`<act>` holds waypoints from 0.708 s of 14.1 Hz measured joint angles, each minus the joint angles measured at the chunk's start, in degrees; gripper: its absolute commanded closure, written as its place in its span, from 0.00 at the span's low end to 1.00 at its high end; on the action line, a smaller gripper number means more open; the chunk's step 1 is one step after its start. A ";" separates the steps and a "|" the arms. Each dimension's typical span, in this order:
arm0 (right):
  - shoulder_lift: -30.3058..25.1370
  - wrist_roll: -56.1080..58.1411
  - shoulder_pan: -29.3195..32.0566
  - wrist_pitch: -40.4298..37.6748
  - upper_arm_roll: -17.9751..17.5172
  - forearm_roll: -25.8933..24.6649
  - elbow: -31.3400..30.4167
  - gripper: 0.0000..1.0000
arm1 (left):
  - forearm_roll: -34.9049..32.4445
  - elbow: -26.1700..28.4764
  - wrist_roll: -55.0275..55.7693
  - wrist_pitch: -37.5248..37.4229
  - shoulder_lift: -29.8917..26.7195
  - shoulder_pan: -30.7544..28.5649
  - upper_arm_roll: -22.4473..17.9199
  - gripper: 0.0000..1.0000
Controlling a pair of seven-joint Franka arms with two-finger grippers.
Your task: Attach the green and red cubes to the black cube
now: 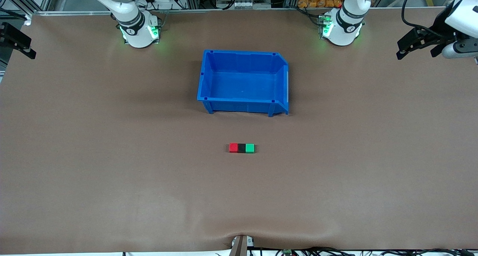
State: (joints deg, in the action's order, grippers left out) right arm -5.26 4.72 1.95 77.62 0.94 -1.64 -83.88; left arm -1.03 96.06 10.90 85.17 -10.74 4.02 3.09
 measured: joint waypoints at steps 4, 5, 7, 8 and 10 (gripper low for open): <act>0.00 0.00 0.00 0.00 -0.01 0.00 0.00 0.00 | 0.00 -0.09 0.00 -0.92 0.38 -0.16 -0.24 0.00; 0.00 0.00 0.00 0.00 -0.01 0.00 0.00 0.00 | 0.00 -0.17 0.00 -1.07 0.48 -0.16 -0.24 0.00; 0.00 0.00 0.00 0.00 -0.01 0.00 0.00 0.00 | 0.00 -0.52 0.00 -1.14 0.54 -0.16 -0.24 0.00; 0.00 0.00 0.00 0.00 -0.01 0.00 0.00 0.00 | 0.00 -0.73 0.00 -1.26 0.55 -0.16 -0.24 0.00; 0.01 0.00 0.00 0.00 -0.01 0.00 0.00 0.00 | 0.00 -0.96 0.00 -1.60 0.66 -0.16 -0.24 0.00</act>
State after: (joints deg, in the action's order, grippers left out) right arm -5.25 4.72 1.96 77.62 0.92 -1.64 -83.88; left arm -1.04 95.10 10.90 83.57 -10.08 3.86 2.85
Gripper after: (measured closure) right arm 0.000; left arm 0.000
